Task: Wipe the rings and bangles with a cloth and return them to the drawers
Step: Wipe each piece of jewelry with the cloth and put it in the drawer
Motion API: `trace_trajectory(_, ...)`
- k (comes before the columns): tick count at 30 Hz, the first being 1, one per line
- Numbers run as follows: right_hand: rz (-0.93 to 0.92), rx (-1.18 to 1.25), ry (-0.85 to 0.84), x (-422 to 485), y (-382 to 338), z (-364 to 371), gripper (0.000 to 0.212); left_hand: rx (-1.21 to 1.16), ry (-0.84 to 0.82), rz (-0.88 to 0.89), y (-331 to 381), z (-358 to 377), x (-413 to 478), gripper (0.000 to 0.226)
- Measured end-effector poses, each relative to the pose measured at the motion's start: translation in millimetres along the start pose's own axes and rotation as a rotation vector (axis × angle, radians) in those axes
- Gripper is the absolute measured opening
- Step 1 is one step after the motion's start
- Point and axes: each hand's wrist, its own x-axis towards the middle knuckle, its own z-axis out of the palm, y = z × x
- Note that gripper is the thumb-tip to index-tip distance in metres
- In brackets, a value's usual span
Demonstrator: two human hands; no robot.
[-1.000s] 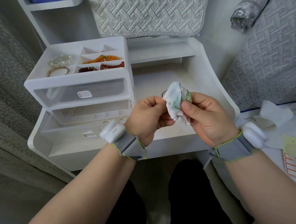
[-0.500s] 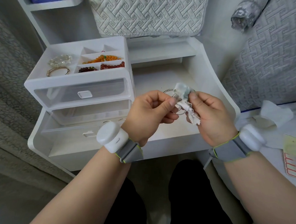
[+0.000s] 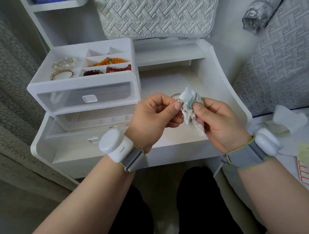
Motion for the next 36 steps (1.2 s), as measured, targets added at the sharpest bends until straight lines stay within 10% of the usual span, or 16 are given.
trace_trajectory(6, -0.103, -0.480, 0.149, 1, -10, 9, 0.024, 0.206, 0.038, 0.096, 1, 2, -3, 0.009)
trace_trajectory(19, -0.054, -0.139, -0.097, 5, -3, 31, 0.015, 0.284, 0.110, 0.192, 19, -34, -13, 0.010)
trace_trajectory(29, -0.213, -0.669, 0.166, 14, 5, 70, 0.035, 0.543, 0.284, 0.266, 22, -63, -30, 0.026)
trace_trajectory(36, -0.209, -0.654, -0.016, 14, 18, 89, 0.028, 0.924, 0.412, 0.182, 32, -132, -36, 0.009)
